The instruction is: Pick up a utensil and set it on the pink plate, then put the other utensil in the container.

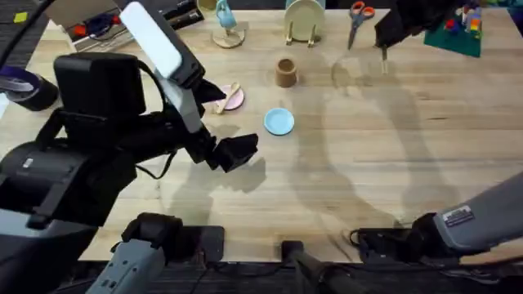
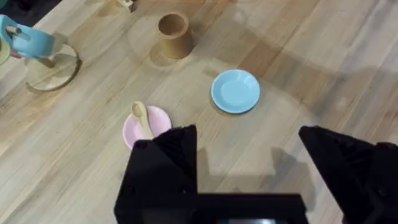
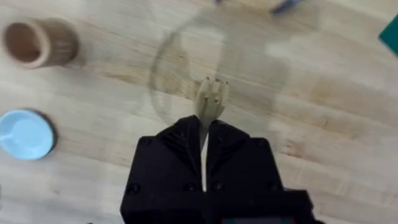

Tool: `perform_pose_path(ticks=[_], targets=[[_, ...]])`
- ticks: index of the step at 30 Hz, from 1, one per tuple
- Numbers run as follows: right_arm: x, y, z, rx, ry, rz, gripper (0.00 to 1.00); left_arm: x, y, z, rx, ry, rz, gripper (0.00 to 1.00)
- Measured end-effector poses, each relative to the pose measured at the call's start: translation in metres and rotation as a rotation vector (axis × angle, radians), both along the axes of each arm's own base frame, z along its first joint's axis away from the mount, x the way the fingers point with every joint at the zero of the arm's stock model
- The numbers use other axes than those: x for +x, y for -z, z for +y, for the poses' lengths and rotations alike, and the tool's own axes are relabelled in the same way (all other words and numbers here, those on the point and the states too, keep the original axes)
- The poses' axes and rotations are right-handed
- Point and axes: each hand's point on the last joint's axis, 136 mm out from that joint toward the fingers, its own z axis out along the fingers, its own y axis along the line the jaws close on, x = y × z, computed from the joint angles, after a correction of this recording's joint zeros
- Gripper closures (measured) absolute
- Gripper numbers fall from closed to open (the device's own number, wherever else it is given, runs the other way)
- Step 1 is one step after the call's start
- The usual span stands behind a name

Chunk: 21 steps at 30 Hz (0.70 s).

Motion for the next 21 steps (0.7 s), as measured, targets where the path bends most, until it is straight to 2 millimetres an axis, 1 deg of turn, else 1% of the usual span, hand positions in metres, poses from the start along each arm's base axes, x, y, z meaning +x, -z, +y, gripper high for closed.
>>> perform_pose_path(ticks=[6, 12, 16, 21], targets=[[-0.009, -0.037, 0.015, 0.036, -0.157, -0.097, 0.97, 0.0, 0.0, 0.0, 0.0, 0.0, 0.0, 0.008], [-0.019, -0.07, 0.042, 0.108, -0.377, -0.205, 0.97, 0.0, 0.0, 0.0, 0.0, 0.0, 0.0, 0.008], [-0.023, -0.081, 0.059, 0.182, -0.512, -0.255, 0.97, 0.0, 0.0, 0.0, 0.0, 0.0, 0.0, 0.008], [-0.028, -0.095, 0.07, 0.286, -0.66, -0.332, 0.971, 0.0, 0.0, 0.0, 0.0, 0.0, 0.0, 0.008]])
